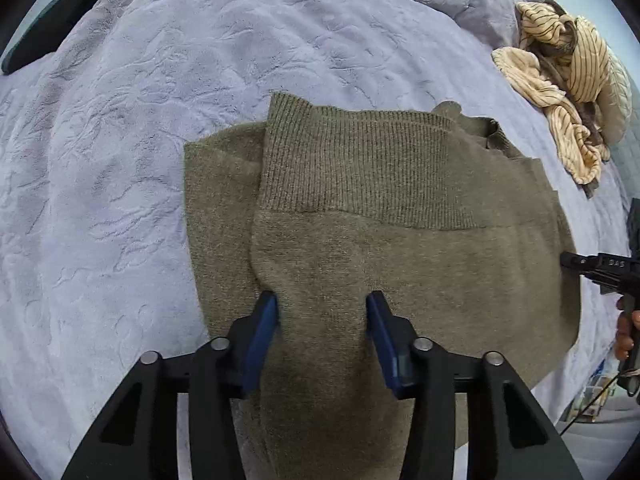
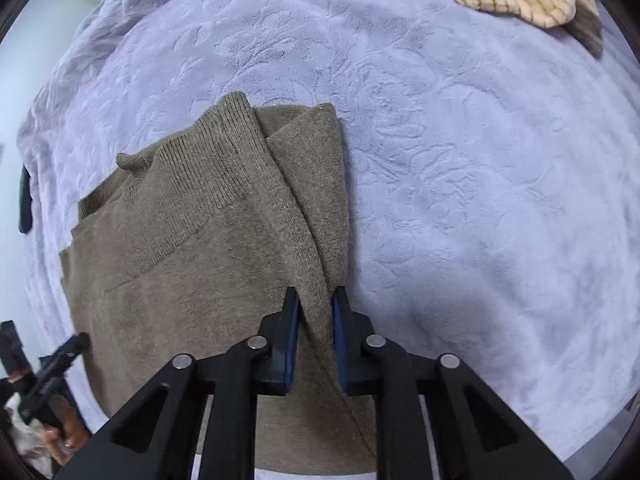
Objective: Fold small clothes
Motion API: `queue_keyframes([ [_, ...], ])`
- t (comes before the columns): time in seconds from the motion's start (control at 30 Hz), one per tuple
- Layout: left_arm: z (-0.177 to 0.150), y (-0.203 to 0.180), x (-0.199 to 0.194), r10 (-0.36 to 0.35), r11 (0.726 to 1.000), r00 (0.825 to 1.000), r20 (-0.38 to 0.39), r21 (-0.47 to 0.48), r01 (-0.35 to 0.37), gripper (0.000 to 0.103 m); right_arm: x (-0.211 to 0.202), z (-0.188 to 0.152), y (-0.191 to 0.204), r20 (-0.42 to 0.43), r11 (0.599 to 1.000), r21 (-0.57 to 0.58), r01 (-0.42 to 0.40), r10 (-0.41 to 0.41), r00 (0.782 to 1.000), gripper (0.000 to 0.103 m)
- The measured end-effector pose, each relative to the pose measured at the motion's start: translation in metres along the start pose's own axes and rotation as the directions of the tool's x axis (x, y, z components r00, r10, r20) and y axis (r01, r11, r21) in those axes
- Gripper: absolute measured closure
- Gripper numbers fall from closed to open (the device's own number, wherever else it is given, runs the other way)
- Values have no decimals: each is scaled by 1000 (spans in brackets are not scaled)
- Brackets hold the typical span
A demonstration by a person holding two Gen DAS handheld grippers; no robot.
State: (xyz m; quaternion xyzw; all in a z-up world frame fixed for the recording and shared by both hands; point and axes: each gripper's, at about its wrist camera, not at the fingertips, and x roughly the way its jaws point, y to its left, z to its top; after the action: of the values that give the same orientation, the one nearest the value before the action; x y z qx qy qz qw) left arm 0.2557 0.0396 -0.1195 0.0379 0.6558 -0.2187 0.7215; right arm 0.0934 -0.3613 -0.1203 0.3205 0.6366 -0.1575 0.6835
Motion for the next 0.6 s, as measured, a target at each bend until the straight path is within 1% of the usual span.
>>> queue_keyframes([
  [0.03, -1, 0, -2, 1, 1000, 1000, 10, -3, -1, 58, -3, -1, 4, 10, 999, -32, -8, 8, 1000, 89],
  [0.07, -3, 2, -3, 2, 1000, 1000, 23, -7, -2, 62, -5, -1, 6, 18, 998, -58, -5, 6, 1000, 89],
  [0.13, -7, 6, -2, 15, 1000, 999, 33, -17, -14, 63, -5, 0, 5, 19, 997, -84, -2, 4, 1000, 90],
  [0.23, -10, 14, 5, 11, 999, 1000, 28, -49, -10, 63, 16, 5, -8, -10, 998, -62, 4, -5, 1000, 89],
  [0.3, -11, 12, 3, 20, 998, 999, 40, -62, -17, 63, 25, 7, -11, -8, 999, -34, -2, 2, 1000, 88],
  [0.33, -11, 10, 1, 26, 998, 998, 49, -66, -23, 62, 24, 6, -10, 5, 999, -34, 1, -1, 1000, 85],
  [0.37, -13, 9, -3, 35, 997, 998, 59, -68, -31, 58, 20, 3, -8, 15, 999, -41, 5, -4, 1000, 83],
  [0.43, -18, 7, -9, 55, 996, 996, 65, -71, -50, 57, 10, -2, -4, 24, 998, -64, 20, -18, 1000, 75],
  [0.5, -24, 9, -16, 52, 995, 996, 74, -83, -46, 57, -4, -6, 2, 44, 994, -91, 53, -49, 998, 64],
  [0.53, -28, 9, -20, 55, 995, 996, 77, -90, -48, 46, -13, -10, 6, 63, 993, -102, 64, -58, 996, 61],
  [0.57, -31, 9, -24, 60, 994, 995, 78, -97, -53, 19, -20, -12, 10, 78, 992, -107, 70, -62, 995, 56],
  [0.6, -35, 10, -28, 64, 993, 994, 86, -104, -55, 9, -27, -16, 14, 92, 991, -114, 76, -65, 994, 53],
])
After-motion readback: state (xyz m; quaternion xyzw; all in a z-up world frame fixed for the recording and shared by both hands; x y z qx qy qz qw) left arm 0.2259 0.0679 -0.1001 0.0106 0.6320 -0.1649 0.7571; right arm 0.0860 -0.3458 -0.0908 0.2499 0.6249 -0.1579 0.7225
